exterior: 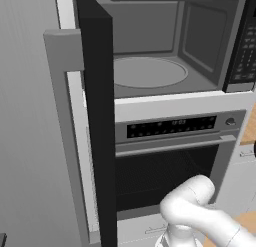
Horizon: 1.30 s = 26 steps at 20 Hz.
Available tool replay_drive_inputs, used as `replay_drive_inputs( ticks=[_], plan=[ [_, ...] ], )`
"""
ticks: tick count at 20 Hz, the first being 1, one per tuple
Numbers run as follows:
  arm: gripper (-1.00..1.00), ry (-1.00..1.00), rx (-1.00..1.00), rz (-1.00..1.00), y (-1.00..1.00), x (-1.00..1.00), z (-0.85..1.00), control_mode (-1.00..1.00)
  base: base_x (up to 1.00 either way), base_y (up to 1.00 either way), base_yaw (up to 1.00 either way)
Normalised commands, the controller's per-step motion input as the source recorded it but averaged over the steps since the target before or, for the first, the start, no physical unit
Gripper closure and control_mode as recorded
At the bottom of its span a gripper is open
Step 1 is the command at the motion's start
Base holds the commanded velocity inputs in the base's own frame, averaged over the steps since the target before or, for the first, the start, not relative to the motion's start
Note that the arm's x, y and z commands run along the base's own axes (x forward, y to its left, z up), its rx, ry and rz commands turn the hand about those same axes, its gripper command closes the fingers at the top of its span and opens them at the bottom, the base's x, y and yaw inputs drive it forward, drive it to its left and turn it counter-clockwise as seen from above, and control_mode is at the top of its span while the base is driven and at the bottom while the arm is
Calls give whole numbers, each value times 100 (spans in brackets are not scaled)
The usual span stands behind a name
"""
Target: Open the microwave, place the bowl with waffle inside the microwave, then close the microwave door and turn it on.
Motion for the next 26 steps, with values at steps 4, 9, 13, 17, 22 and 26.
replay_drive_inputs(
  ticks=[4, 9, 13, 17, 22, 26],
  plan=[
    [100, 35, -3, -34, 100, -7, 65, -100, 0, 0, 0],
    [100, 23, 0, -24, 100, 0, 60, -100, 0, 0, 0],
    [100, 10, 0, -20, 100, 0, 70, -100, 0, 0, 0],
    [100, 8, 0, -5, 100, 3, 93, -100, 0, 0, 0],
    [100, 1, 0, 0, 88, 20, 100, -100, 0, 0, 0],
    [100, -4, 0, 0, 64, 21, 100, -100, 0, 0, 0]
  ],
)
